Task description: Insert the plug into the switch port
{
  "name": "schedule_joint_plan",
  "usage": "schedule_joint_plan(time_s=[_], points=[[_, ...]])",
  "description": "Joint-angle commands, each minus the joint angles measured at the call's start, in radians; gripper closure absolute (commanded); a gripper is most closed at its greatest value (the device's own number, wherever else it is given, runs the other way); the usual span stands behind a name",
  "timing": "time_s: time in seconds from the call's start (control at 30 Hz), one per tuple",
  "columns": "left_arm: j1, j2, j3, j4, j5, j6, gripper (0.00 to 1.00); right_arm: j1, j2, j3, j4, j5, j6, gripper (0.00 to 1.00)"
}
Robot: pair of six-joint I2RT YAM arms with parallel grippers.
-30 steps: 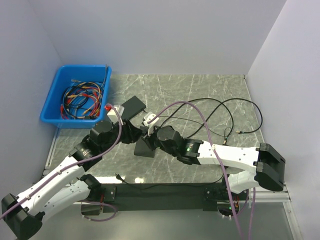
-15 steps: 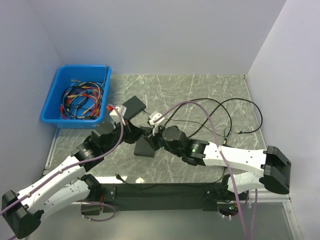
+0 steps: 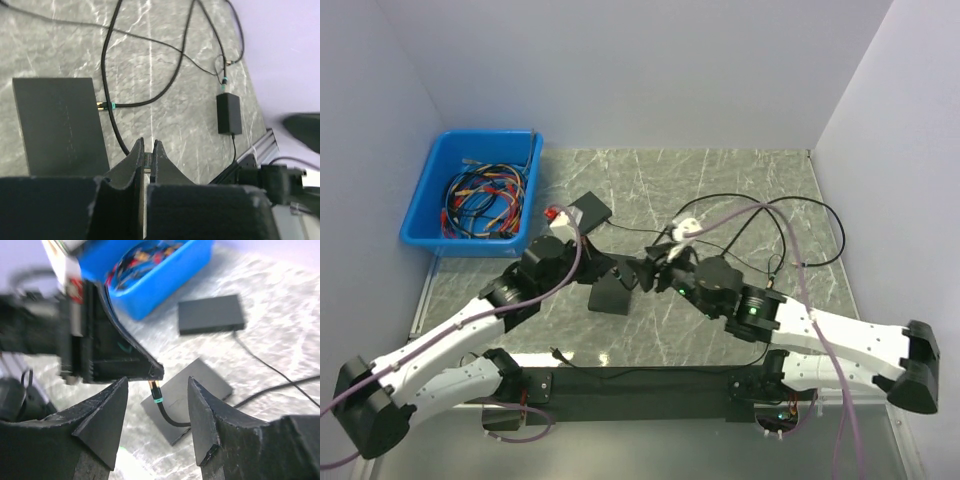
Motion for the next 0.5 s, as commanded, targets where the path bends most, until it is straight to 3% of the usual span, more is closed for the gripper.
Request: schedule_joint_plan(time_s=[0.0, 0.2, 0.33, 0.47], points=[[0.003, 0.085, 0.063, 0.054, -0.047, -0.113, 0.99, -0.007, -0.12, -0.042, -0.027, 0.198, 0.028, 0.42], [0.003, 0.341, 0.135, 0.342, 0.115, -0.271, 0.99, -0.028, -0.279, -0.073, -0.168, 0.386, 0.04, 0.41], [0.012, 0.501, 0.196, 0.748, 0.302, -0.371, 0.99, -0.056, -0.339, -0.039, -0.277, 0.55, 0.073, 0.41], [0.012, 0.63, 0.251, 0.973, 0.418, -0.498, 0.99, -0.061, -0.415, -0.029, -0.325, 0.577, 0.057, 0.42]])
